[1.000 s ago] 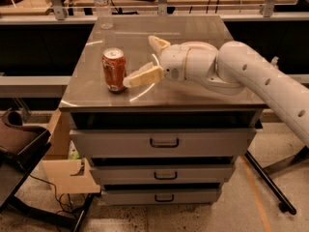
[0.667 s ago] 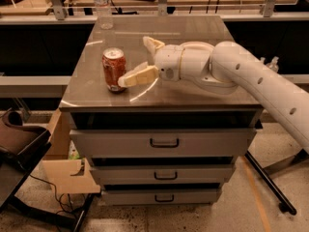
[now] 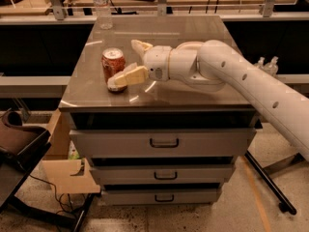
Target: Move coke can near water bottle
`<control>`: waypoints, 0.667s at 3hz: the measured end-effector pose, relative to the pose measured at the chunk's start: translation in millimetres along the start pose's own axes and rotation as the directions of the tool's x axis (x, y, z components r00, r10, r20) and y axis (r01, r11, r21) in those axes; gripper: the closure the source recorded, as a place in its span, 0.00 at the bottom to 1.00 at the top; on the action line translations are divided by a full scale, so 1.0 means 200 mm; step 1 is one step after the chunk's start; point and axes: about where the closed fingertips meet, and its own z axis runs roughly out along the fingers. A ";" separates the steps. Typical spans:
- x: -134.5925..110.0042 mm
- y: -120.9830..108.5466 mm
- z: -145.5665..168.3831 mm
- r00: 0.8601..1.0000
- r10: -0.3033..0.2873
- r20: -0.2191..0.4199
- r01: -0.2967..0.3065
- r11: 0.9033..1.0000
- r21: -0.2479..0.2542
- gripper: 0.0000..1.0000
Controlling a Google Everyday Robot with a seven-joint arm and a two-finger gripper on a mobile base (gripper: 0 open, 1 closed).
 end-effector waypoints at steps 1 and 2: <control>0.04 0.02 0.08 1.000 0.027 0.013 -0.027 0.999 -0.025 0.19; 0.06 0.04 0.13 0.998 0.030 0.055 -0.028 0.999 -0.035 0.41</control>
Offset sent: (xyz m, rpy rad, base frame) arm 0.0015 0.0375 -0.0206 0.1156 -0.0064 0.0453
